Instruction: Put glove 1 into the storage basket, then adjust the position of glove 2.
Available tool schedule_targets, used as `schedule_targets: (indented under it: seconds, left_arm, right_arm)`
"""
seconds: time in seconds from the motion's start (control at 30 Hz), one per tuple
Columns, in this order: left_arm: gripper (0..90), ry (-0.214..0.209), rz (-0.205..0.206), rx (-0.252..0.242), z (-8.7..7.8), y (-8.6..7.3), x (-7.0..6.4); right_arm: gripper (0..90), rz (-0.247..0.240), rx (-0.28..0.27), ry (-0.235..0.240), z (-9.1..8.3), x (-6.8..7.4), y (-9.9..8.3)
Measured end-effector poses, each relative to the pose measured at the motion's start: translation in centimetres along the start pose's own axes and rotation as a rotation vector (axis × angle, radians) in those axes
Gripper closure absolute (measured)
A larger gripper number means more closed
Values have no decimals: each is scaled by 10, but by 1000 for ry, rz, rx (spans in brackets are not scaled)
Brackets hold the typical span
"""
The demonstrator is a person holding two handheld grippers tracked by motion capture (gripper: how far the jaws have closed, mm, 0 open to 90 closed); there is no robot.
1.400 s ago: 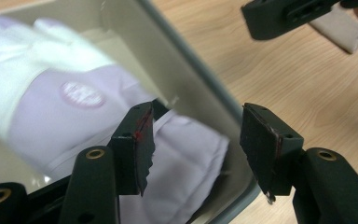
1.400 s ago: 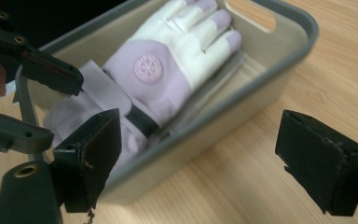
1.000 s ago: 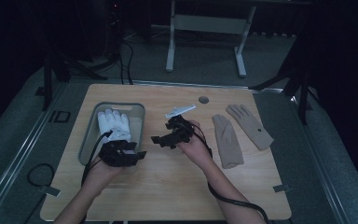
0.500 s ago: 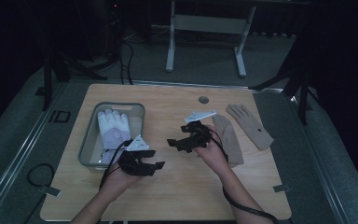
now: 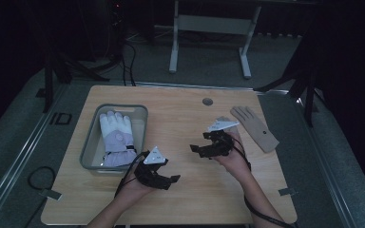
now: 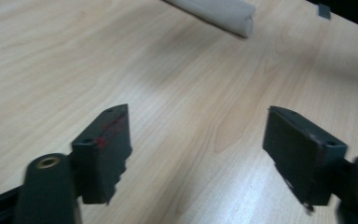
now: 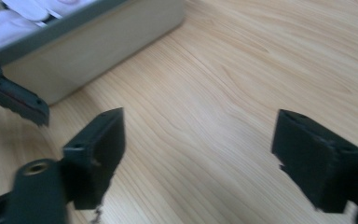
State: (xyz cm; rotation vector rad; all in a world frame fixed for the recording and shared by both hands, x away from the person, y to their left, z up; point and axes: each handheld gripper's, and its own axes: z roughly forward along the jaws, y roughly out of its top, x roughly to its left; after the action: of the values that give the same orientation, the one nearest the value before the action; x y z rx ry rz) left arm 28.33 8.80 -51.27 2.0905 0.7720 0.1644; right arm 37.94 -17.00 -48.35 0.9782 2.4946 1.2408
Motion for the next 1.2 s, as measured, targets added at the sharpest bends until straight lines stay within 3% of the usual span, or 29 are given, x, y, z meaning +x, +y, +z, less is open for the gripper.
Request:
schedule_targets:
  seconds: [0.13, 0.27, 0.37, 0.43, 0.63, 0.77, 0.93, 1.2]
  left_arm:
    - [146, -10, 3, -15, 6, -7, -1]
    - [126, 28, 34, -51, 8, -13, -4]
    - [31, 51, 42, -43, 12, -17, -4]
    - [15, 55, 37, -35, 14, -21, -4]
    - [15, 87, 39, -76, 14, -31, -4]
    - [15, 81, 53, -107, 13, -35, -6]
    - [15, 89, 61, -115, 14, -37, -7]
    - [15, 84, 66, -144, 12, -42, -9]
  right_arm:
    - [230, 5, -3, -30, -5, -9, -7]
    - [248, 8, -17, -69, -13, -20, -15]
    - [261, 17, -22, -97, -20, -32, -23]
    - [266, 22, -23, -98, -22, -35, -25]
    - [314, 36, -36, -149, -37, -58, -43]
    - [358, 57, -28, -188, -48, -78, -59]
    - [389, 39, 1, -218, -52, -86, -69]
    - [391, 7, -13, -229, -57, -96, -73]
